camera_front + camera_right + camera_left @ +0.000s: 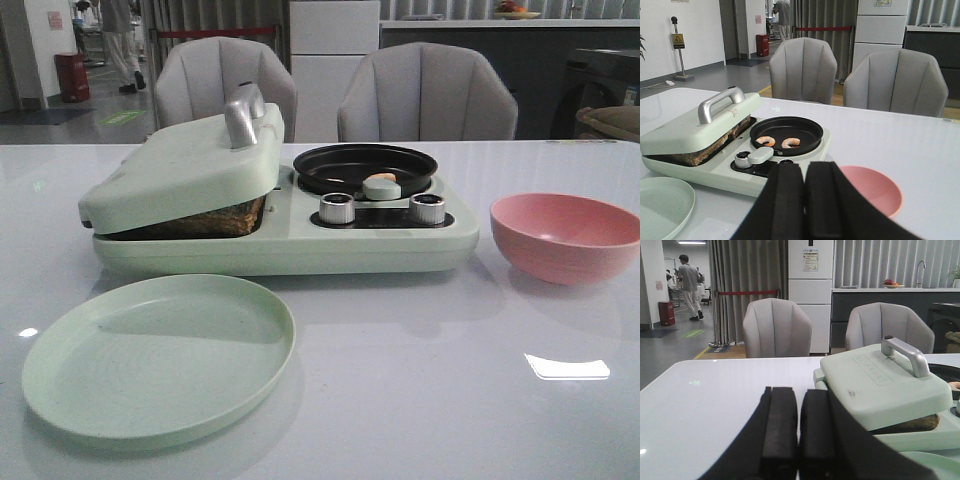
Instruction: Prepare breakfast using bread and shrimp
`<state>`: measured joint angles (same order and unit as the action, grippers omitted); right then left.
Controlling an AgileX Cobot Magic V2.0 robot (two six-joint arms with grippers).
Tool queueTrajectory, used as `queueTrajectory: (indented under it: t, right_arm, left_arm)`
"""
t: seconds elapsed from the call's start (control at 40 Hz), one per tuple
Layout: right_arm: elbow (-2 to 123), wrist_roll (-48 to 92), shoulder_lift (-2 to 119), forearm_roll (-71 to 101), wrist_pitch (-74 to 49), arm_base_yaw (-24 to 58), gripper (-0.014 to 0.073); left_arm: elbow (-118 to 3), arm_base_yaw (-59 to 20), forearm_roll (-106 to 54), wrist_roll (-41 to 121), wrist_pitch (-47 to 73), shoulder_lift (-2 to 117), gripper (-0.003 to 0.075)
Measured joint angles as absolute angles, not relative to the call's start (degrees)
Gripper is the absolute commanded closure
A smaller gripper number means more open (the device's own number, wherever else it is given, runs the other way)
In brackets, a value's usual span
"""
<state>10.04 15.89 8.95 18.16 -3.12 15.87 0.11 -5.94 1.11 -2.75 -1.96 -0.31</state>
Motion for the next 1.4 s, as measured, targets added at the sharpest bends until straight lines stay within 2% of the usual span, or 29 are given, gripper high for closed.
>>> queueTrajectory:
  t: [0.5,0.73,1.0,1.4]
  right_arm:
    - [9.5,15.9,9.0,17.8,-3.0,15.7,0.0456]
    - [7.2,15.2,8.7,14.0,-4.3,9.4,0.0456]
    - [6.3,5.0,0.2,6.9,-10.7,-0.3,0.0456]
    - [-1.2,-7.0,-0.7,-3.3,-4.6,0.3,0.0456]
  left_arm:
    - [0.1,-5.9,1.1,-2.8,-2.0,-0.3,0.0608]
    - [0.1,-5.9,1.1,-2.8,-2.0,-0.3,0.0608]
    - [0.1,-5.9,1.1,-2.8,-2.0,-0.3,0.0608]
    - [0.1,-5.9,1.1,-2.8,-2.0,-0.3,0.0608]
